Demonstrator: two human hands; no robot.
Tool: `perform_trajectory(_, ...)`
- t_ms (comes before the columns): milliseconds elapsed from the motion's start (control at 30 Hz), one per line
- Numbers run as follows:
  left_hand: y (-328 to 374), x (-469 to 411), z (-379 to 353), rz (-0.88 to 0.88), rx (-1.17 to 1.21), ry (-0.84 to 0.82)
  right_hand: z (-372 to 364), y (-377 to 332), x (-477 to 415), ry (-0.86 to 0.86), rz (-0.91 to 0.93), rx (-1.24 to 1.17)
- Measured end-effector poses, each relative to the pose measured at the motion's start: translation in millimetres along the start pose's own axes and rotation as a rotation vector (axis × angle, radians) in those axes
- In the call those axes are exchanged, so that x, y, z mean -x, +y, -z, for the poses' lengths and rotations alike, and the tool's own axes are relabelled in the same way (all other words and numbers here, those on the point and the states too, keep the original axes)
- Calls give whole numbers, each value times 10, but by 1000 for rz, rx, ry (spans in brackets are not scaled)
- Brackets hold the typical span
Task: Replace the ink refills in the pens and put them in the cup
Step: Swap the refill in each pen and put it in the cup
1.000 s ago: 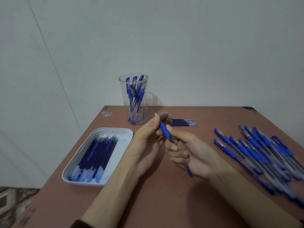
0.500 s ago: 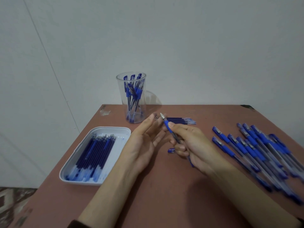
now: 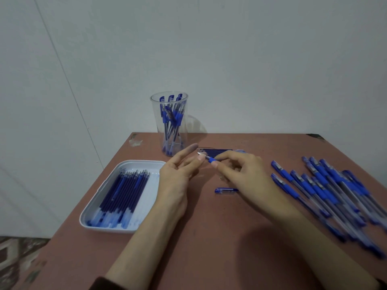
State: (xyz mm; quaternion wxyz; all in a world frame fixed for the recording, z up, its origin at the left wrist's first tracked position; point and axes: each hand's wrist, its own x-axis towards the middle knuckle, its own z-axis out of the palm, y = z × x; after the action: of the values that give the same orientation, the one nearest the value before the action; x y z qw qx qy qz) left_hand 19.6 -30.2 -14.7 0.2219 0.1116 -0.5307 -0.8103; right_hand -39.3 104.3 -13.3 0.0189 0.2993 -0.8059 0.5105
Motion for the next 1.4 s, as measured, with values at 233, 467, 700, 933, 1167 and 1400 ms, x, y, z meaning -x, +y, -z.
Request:
perform_trajectory(233,11,-64,59,-5,-52,110,137,-8,1,140,116,334)
perform_trajectory(467,-136,-5,55,-231,-958,-70,186,44,-41,230,62,324)
perform_trajectory(700,-85,26,66,-197,-1022,-157,168,45,-32,209,50,345)
perform_trajectory(933,-83,2,61,-141,-785,-73,148,24,-31,160,29,278)
perform_trajectory(1167,28,25,22,49,-260,-112,117,-31,1,-22,42,39)
perform_trajectory(1400,82,-46,58,84,124,18,261,10,-48,71,22,314)
